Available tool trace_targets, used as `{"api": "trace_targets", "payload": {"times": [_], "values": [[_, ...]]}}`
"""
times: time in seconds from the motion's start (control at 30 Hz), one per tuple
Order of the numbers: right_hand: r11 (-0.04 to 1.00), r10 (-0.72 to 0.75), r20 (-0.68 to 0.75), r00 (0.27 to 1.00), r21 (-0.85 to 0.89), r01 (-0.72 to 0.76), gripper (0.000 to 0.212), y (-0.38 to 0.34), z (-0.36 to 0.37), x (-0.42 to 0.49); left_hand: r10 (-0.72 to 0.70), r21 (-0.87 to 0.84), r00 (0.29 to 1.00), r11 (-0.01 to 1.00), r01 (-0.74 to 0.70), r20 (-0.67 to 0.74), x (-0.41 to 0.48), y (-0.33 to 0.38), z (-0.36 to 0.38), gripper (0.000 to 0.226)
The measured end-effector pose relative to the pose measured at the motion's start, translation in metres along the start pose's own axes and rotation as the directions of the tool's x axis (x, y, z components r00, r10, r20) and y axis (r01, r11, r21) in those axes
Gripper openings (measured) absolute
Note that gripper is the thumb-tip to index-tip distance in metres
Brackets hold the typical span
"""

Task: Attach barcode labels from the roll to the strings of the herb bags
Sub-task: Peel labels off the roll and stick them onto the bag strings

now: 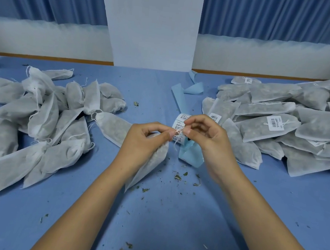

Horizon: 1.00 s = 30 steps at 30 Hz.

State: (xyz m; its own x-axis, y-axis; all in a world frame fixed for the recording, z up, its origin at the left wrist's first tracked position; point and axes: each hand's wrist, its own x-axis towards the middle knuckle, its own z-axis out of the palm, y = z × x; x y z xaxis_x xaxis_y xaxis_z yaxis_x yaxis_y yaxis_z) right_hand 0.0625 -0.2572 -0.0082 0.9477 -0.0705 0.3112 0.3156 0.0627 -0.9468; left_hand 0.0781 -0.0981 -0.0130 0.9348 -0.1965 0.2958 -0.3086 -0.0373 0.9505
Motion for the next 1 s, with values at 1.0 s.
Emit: {"api": "trace_targets", "payload": {"times": [1.0], "values": [[0.957, -0.131, 0.009, 0.991, -0.259, 0.129, 0.02, -0.003, 0.05, -0.039, -0.082, -0.754, 0.996, 0.656, 0.028, -0.034, 0.008, 0.006, -0.012, 0.029]]}}
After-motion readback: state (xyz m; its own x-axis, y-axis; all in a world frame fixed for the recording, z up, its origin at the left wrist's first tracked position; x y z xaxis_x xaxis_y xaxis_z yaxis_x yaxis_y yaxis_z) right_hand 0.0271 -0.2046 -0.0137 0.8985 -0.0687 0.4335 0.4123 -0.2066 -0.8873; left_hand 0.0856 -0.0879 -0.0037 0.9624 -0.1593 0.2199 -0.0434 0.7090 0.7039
